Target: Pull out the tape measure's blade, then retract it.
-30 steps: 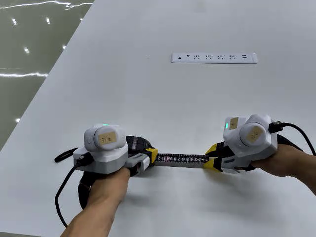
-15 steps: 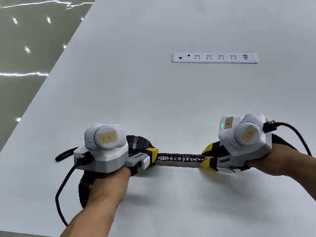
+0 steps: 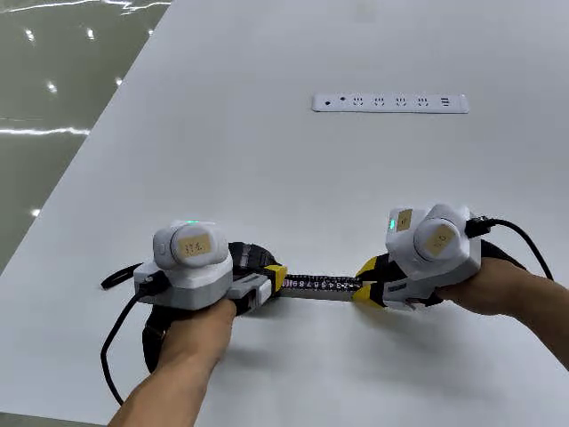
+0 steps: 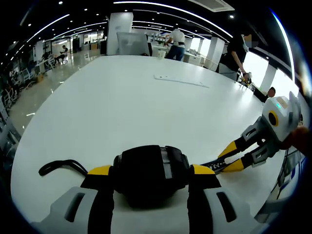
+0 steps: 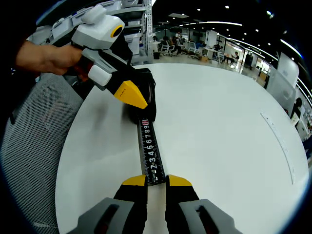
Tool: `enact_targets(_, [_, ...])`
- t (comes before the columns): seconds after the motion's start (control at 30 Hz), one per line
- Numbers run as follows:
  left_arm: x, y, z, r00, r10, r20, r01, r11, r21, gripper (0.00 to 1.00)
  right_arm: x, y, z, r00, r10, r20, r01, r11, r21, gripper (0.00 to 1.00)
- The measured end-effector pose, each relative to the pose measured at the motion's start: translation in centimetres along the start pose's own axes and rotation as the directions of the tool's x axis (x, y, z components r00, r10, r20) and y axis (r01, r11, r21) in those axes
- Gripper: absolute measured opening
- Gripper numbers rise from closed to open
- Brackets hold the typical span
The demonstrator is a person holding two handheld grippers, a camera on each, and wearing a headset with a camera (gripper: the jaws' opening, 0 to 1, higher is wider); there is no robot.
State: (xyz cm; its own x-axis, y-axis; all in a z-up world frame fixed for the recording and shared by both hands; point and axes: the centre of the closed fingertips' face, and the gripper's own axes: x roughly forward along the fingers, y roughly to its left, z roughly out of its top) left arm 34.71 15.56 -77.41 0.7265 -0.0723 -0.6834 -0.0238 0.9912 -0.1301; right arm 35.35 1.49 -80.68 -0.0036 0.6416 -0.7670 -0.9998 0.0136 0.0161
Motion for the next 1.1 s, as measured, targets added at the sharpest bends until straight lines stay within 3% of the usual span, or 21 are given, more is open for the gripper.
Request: enact_targets(1.1, [0.1,0.5,0.1,1.0,-0.008,-0.003,0.008,1.0,-0.006,0.56,2.0,0.4,2.4,0.9997,0.021,0.012,-0.02,0.999,-0.027,0.1])
